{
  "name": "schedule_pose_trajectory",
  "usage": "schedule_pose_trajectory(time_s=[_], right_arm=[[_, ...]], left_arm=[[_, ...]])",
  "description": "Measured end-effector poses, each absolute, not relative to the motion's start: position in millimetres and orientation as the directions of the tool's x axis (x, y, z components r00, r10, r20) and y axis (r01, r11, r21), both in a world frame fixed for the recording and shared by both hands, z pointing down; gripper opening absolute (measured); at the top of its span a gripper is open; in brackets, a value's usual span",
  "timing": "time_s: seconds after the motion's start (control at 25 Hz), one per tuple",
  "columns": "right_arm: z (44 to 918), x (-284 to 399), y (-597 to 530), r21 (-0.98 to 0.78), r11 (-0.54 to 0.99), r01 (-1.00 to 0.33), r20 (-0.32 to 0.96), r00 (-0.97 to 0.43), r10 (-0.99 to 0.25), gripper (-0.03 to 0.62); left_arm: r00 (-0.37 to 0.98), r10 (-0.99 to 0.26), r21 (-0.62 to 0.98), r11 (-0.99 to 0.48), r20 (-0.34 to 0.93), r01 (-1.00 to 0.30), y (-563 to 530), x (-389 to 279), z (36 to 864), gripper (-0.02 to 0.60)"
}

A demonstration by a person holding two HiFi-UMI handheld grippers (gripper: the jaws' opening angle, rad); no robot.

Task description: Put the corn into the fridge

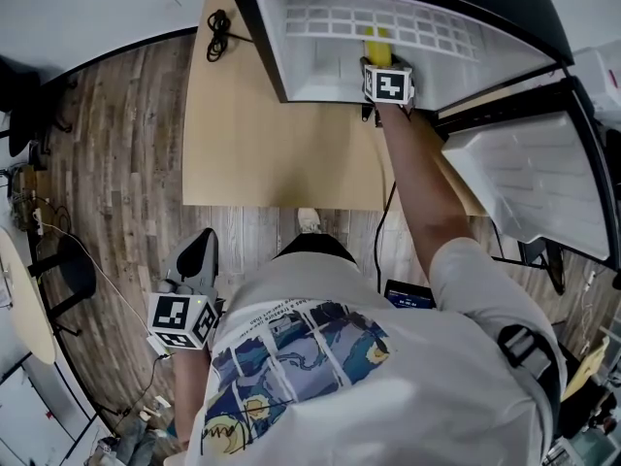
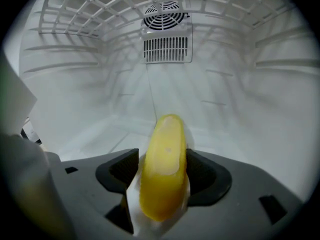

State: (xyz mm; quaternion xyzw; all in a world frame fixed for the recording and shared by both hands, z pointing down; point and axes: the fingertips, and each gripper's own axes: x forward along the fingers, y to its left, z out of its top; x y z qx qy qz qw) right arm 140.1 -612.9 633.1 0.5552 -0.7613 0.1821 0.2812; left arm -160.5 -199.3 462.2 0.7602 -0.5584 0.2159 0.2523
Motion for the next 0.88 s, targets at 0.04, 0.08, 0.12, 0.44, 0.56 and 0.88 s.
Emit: schedule_pose_trajectory(time_s=[0.04, 0.08, 0.12, 0.44, 0.56, 0.88], right_arm=[[633, 141, -611, 0.039, 0.319, -0.947, 0.634, -0.223, -0.74, 0.258], [633, 143, -608, 0.043, 0.318, -0.947, 0.637, -0.22, -0.739, 0.258], [632, 144, -606, 0.045, 0.316, -0.948, 0.639, -0.216, -0.739, 0.258], [628, 153, -573, 0.057, 0.304, -0.951, 0.654, -0.195, -0.731, 0.259], [623, 152, -559, 0.058, 0.306, -0.95, 0.653, -0.196, -0.732, 0.258], [616, 159, -511, 0.069, 0.298, -0.952, 0.662, -0.18, -0.728, 0.259]], left_arm=[[0.286, -0.74, 0.143, -0.252, 0.609, -0.957, -198, -161, 462, 0.009], [0.29, -0.74, 0.143, -0.256, 0.607, -0.956, -197, -161, 461, 0.009], [0.293, -0.741, 0.143, -0.26, 0.605, -0.955, -196, -162, 461, 0.009], [0.32, -0.746, 0.152, -0.286, 0.584, -0.946, -180, -170, 457, 0.009], [0.336, -0.743, 0.158, -0.301, 0.58, -0.94, -172, -172, 457, 0.009], [0.387, -0.738, 0.172, -0.354, 0.552, -0.919, -152, -177, 456, 0.009]])
